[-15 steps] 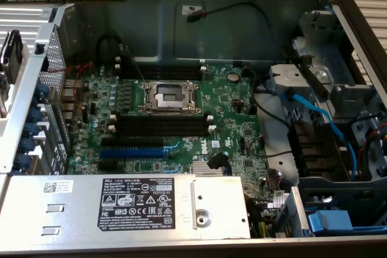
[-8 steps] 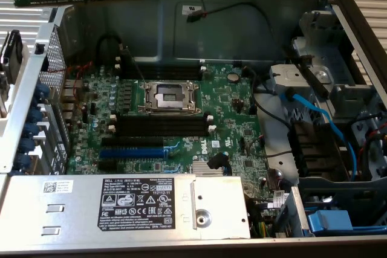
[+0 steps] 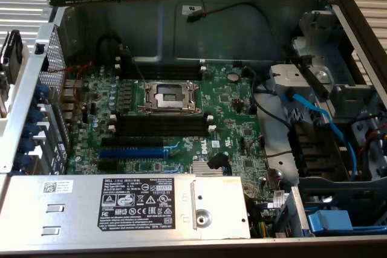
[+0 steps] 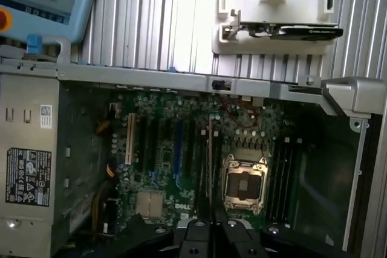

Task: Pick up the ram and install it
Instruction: 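Pick up the ram and move it above insertion slot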

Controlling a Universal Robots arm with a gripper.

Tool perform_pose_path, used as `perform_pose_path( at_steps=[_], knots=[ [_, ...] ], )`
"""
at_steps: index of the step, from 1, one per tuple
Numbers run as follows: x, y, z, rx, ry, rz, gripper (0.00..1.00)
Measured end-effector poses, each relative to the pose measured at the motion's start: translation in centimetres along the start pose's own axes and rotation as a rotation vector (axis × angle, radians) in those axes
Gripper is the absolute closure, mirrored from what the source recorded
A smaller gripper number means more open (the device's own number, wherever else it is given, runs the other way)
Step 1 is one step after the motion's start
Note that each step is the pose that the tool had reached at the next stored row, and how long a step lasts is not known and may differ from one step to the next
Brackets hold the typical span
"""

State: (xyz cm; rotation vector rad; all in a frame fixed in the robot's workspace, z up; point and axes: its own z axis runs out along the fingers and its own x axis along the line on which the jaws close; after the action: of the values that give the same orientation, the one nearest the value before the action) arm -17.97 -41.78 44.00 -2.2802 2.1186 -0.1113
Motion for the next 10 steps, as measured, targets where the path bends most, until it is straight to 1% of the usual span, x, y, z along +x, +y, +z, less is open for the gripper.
perform_pose_path(
  at_steps=[4,6,10],
  knots=[
    [-0.9,-1.45,0.19,-0.0005,0.0065,0.0,0.88],
    [-1.1,-2.13,0.31,-0.0007,0.007,0.0,0.88],
    [-1.3,-2.95,0.47,-0.0008,0.0073,0.008,0.88]
  ],
)
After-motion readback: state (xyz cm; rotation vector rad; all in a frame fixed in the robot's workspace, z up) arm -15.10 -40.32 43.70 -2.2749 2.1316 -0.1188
